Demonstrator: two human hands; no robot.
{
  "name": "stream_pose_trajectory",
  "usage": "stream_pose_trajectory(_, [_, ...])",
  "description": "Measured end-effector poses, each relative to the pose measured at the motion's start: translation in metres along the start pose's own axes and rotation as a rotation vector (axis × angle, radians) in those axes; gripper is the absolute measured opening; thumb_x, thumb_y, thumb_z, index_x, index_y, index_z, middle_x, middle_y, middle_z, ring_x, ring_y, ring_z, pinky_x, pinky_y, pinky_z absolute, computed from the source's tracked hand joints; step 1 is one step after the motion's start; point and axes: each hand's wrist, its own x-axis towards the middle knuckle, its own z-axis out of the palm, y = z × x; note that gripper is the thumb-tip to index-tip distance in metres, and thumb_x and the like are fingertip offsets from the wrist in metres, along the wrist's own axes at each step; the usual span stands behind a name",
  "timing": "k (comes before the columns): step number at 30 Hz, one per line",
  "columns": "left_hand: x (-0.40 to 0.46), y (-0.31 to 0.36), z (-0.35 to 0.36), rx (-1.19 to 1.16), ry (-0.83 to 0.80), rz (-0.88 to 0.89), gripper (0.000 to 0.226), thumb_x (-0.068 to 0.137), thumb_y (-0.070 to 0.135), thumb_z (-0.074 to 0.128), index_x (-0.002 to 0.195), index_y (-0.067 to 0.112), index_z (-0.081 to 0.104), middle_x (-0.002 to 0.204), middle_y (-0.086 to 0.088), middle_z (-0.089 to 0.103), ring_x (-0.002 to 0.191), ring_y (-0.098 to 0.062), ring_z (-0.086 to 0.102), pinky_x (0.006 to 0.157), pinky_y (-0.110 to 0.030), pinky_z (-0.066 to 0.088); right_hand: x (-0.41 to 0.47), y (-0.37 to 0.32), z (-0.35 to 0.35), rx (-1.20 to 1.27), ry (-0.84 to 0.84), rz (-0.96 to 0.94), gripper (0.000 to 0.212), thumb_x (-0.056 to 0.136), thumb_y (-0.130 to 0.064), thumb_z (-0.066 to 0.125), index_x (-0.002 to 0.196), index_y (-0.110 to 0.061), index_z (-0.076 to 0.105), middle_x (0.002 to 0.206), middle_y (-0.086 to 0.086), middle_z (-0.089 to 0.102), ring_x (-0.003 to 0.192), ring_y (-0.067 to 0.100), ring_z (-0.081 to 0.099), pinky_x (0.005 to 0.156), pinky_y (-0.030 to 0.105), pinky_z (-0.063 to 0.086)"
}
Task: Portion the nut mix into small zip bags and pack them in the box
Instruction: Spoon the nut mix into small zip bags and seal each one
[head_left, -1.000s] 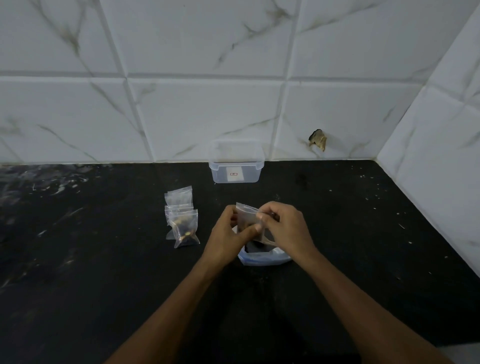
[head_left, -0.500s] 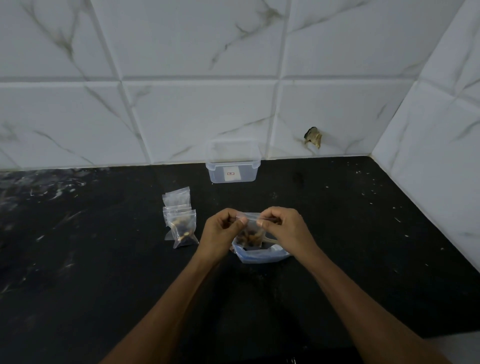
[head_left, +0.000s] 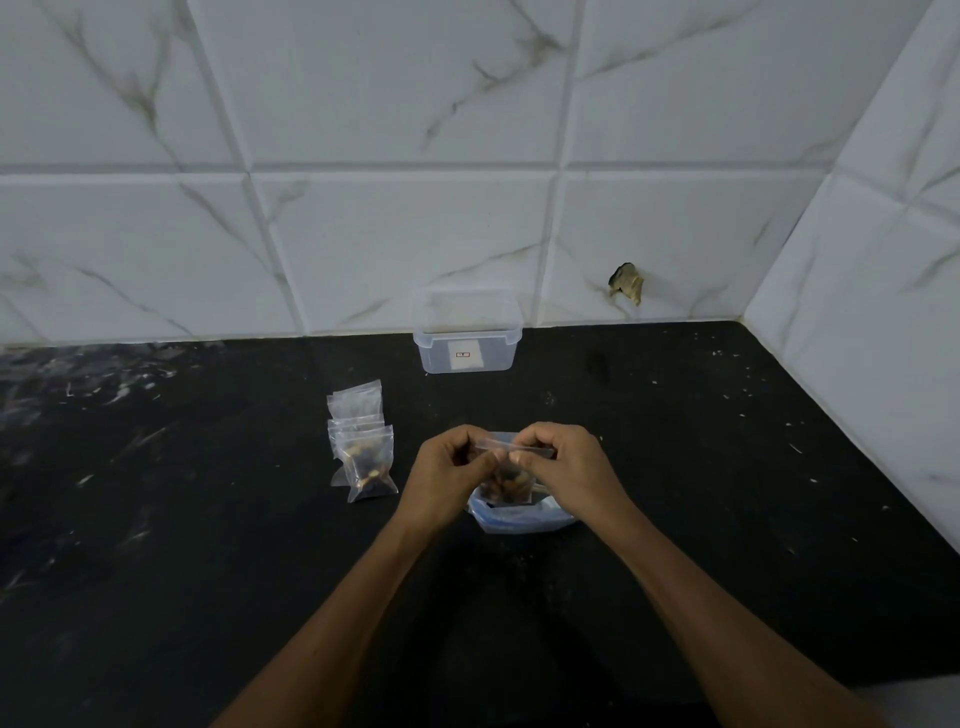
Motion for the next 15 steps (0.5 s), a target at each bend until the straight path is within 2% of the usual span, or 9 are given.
stream_pose_trajectory(4, [0.0006,0.0000,-0.0001,0.029,0.001,-0.022,0.008,0.092,0.006,0.063,0.092,0.011,0.068,0.092,-0.004,0.072,0.089,-0.012,0.071,0.079,-0.027,0.058,0.0002,0.0006,-0.0001,0.004,0.007,-0.021,0.009,0.088,-0.012,0.067,0.089,-0.020,0.070,0.083,-0.011,0.067,0.083,0.000,0.064,0.073,0.013,0.048])
stream_pose_trajectory(9, [0.0013,0.0002,0.0019,0.048,0.043,-0.019,0.008,0.092,0.007,0.063,0.090,0.013,0.068,0.090,-0.003,0.072,0.087,-0.011,0.071,0.075,-0.025,0.058,-0.0002,0.0022,-0.0006,0.044,-0.002,0.010,0.008,0.089,-0.011,0.066,0.093,-0.016,0.070,0.089,-0.005,0.069,0.088,0.006,0.065,0.078,0.021,0.053])
stream_pose_trajectory(12, [0.0010,-0.0008,0.0011,0.068,0.041,-0.015,0.010,0.092,0.008,0.063,0.089,0.015,0.067,0.091,-0.004,0.071,0.087,-0.011,0.070,0.073,-0.022,0.057,-0.0005,0.0039,-0.0019,0.010,0.020,0.033,0.007,0.089,-0.013,0.066,0.090,-0.019,0.068,0.086,-0.007,0.067,0.085,0.005,0.064,0.072,0.016,0.051])
stream_pose_trajectory(15, [0.0008,-0.0022,0.0019,0.076,0.017,-0.008,0.006,0.093,0.009,0.062,0.090,0.013,0.067,0.092,-0.005,0.070,0.087,-0.013,0.070,0.075,-0.026,0.057,0.0002,0.0042,-0.0015,-0.053,0.022,0.027,0.008,0.090,-0.013,0.064,0.090,-0.021,0.067,0.089,-0.009,0.066,0.087,0.004,0.062,0.075,0.017,0.051])
